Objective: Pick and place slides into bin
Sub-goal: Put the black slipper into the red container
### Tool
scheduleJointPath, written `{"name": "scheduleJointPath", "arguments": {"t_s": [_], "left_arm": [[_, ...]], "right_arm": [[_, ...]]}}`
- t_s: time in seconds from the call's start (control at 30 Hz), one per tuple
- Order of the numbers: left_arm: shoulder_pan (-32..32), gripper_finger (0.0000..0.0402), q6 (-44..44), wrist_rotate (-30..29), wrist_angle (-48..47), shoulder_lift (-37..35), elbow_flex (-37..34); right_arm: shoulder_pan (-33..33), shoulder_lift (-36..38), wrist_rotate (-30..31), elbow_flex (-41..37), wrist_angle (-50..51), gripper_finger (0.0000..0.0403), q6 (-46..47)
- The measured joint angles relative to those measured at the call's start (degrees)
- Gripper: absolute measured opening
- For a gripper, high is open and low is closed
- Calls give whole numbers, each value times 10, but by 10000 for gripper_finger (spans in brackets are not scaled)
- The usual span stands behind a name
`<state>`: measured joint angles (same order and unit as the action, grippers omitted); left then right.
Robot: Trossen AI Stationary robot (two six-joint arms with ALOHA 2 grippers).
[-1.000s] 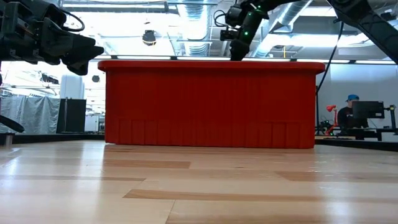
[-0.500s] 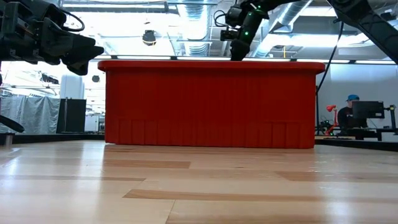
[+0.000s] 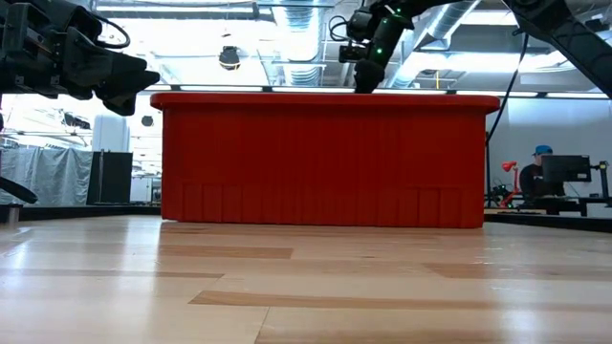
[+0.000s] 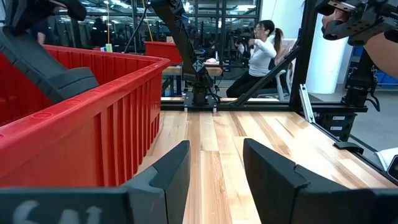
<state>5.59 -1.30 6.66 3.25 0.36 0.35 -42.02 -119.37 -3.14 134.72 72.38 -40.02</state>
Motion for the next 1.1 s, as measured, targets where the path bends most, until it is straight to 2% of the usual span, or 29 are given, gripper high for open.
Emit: {"name": "scheduleJointPath", "arguments": {"t_s": [0.53, 1.1], "left_arm": [[0, 139, 0, 0, 0, 0, 0], [0, 139, 0, 0, 0, 0, 0]], "right_arm": [[3, -6, 1, 0, -3, 0, 1], [-9, -104, 4, -1, -2, 0, -13]]}}
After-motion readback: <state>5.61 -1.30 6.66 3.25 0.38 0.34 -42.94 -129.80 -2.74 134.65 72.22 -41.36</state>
